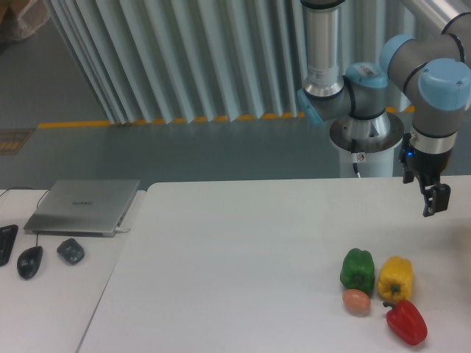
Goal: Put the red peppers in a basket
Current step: 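Move the open gripper down over the red bell pepper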
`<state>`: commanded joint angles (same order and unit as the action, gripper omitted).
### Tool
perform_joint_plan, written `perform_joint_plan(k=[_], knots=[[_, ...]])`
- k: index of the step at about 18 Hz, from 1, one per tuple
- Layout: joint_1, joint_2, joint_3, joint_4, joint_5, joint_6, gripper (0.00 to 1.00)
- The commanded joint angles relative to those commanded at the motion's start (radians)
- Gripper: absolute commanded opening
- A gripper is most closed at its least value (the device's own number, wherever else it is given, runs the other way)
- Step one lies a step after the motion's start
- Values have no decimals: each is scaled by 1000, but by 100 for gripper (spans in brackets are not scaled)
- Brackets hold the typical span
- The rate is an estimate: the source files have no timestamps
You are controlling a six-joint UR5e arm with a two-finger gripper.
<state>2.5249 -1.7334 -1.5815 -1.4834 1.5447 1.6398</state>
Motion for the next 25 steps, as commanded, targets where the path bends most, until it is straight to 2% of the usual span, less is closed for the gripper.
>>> perform_joint_plan(k=[9, 11, 14, 16, 22, 24, 25], knots=[[-32, 5, -6, 28, 25, -5, 100], [-31, 5, -41, 57, 20, -6, 100], [-32, 9, -92, 144, 18, -23, 100], [-32, 11, -118, 182, 18, -37, 100], [-34, 5, -115, 189, -34, -75, 100], [-89, -11, -115, 300, -32, -252, 100], [-110, -26, -107, 328, -28, -305, 100]])
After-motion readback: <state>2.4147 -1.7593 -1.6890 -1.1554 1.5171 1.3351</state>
